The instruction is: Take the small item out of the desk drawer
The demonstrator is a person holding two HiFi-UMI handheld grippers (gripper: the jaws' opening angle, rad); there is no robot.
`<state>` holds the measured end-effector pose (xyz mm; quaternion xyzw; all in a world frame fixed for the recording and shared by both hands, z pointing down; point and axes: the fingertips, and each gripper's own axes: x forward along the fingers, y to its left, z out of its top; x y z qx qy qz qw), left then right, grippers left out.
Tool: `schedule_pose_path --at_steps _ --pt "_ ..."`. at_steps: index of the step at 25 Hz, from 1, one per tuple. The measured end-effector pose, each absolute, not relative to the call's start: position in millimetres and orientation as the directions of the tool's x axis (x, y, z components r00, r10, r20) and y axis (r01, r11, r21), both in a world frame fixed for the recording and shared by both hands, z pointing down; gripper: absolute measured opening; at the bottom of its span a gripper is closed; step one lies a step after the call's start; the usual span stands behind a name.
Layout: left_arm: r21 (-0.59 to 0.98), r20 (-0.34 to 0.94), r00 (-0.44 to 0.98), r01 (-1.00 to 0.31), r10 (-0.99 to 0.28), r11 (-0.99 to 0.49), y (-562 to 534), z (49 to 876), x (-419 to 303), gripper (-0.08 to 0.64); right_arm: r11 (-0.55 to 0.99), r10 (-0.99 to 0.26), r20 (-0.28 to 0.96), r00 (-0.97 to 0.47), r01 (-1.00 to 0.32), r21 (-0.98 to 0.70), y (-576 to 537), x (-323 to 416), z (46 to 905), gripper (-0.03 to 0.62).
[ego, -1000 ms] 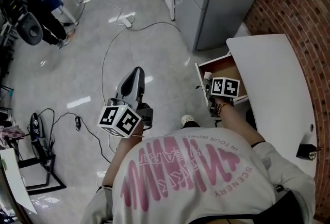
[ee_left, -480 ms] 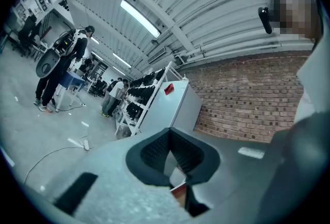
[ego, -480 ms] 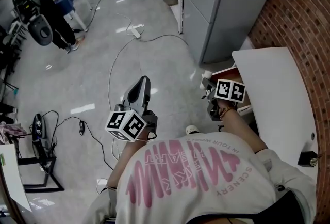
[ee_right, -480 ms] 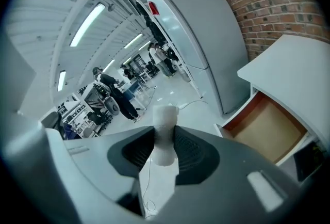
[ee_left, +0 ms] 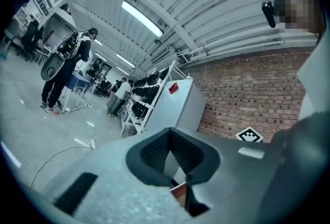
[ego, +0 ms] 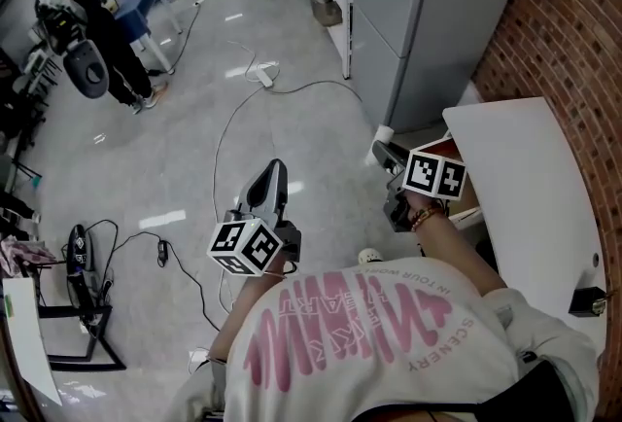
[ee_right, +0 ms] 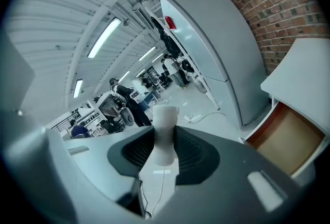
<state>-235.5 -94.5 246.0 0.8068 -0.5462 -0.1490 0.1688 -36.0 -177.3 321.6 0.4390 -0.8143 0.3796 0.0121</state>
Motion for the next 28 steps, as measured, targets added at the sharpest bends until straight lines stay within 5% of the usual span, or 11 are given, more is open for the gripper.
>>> schedule_pose_path --at_steps 28 --pt "0.468 -0.034 0.396 -0.805 -0.918 -0.365 -82.2 267.4 -243.4 0.003 0.460 -0.698 0.363 -0.617 -0.775 -0.433 -145.6 -72.4 306.6 0.131"
